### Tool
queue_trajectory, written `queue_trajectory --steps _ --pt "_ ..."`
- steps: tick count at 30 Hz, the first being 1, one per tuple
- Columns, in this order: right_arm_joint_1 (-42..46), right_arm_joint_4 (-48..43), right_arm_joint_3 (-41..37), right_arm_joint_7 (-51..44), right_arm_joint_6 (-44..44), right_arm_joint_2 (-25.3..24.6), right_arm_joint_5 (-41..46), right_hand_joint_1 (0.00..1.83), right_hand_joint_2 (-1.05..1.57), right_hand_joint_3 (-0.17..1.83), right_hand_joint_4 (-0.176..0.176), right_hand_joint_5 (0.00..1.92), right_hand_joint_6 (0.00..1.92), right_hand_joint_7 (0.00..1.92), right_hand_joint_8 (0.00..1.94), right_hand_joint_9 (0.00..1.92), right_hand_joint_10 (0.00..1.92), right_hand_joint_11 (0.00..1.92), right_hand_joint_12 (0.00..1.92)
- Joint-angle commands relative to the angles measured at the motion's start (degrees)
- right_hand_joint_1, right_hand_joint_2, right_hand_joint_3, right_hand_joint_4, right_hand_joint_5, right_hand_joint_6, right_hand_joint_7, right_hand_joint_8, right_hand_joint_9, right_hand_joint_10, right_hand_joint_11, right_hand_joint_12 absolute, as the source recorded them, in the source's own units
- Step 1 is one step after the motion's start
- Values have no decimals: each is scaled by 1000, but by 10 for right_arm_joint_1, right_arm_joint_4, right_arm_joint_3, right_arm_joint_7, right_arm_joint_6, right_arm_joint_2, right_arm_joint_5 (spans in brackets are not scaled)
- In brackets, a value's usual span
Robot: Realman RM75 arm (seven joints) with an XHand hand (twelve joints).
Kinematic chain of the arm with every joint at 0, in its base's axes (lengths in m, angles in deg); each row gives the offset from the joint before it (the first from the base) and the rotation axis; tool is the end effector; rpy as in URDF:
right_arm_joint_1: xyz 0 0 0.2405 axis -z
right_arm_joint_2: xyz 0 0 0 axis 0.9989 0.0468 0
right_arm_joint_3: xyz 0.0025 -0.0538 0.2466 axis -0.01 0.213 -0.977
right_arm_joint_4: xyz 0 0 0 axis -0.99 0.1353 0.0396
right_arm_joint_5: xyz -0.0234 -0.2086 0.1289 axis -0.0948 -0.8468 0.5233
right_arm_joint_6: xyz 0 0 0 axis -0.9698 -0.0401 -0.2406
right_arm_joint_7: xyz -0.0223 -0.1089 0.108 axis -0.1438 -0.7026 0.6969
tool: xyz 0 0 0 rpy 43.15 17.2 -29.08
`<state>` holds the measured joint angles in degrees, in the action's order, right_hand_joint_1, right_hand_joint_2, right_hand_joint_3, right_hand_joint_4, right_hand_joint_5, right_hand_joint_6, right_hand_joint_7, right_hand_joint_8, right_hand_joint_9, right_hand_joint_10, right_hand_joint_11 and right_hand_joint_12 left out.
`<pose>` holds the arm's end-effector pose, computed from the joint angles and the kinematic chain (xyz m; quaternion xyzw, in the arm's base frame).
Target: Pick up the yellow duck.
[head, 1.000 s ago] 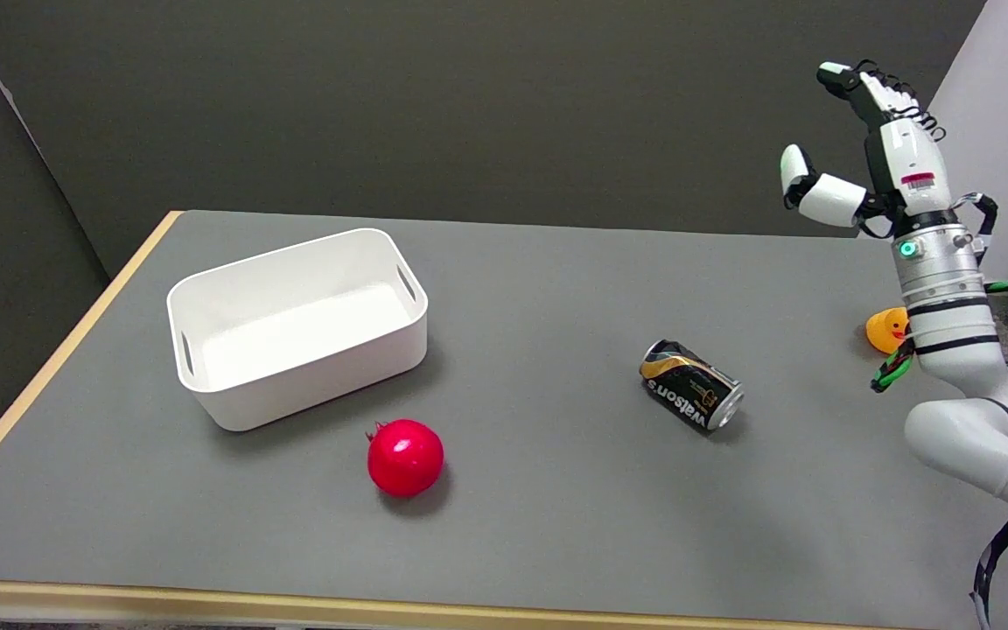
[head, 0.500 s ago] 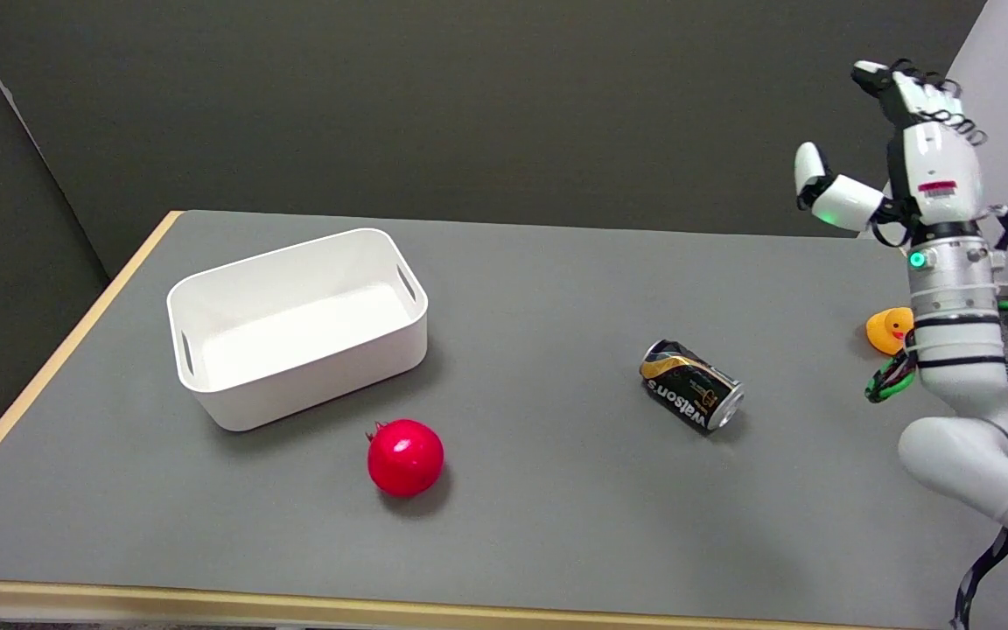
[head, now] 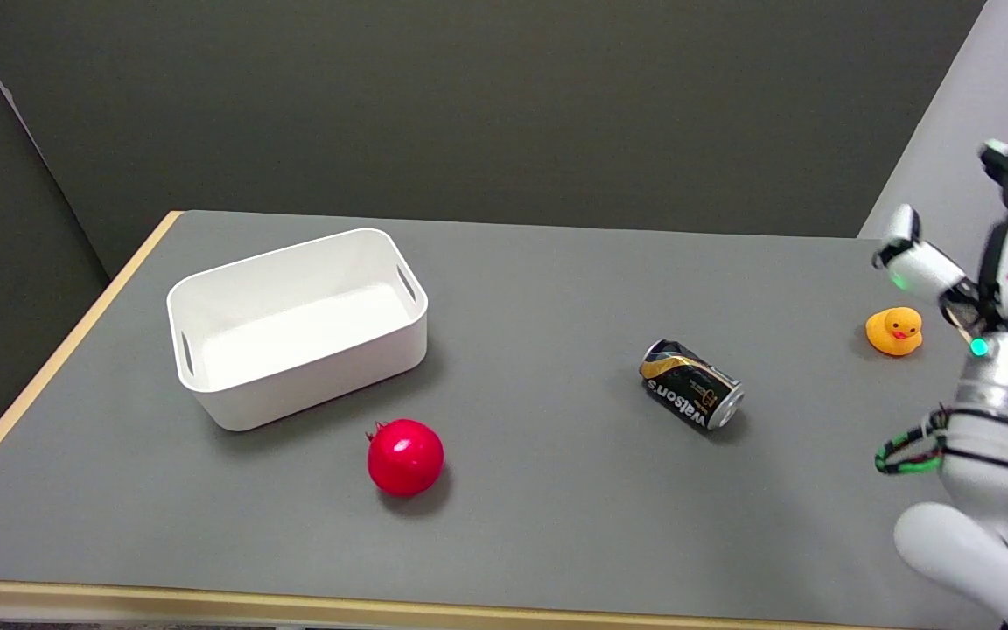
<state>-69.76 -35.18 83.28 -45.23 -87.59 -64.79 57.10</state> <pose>-0.2146 -0.2464 0.4973 0.4224 0.1311 0.4178 0.7936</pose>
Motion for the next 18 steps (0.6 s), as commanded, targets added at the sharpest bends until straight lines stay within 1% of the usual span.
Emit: queue_trajectory --steps 1,5,7,8,10,15,18 --pt "76 -6 29 -67 -103 -7 151 610 634 970 -65 277 570 367 541 146 735 -1 1004" --pt "43 -9 29 -136 -63 11 158 578 651 954 -93 303 609 440 608 228 841 -1 1075" --pt "30 -13 24 -188 -29 21 171 575 654 934 -97 321 632 471 637 285 918 -1 1117" --pt "25 -15 22 -209 -16 25 179 603 665 897 -100 327 632 479 635 278 945 -1 1135" --pt "13 -21 20 -252 8 33 209 637 678 852 -107 341 650 495 645 277 986 -1 1162" --pt "-20 -40 23 -404 45 48 333 643 673 845 -118 366 724 517 691 303 1024 -1 1193" --pt "-35 -36 27 -426 54 49 354 594 654 838 -113 365 716 511 675 297 1011 -1 1172"
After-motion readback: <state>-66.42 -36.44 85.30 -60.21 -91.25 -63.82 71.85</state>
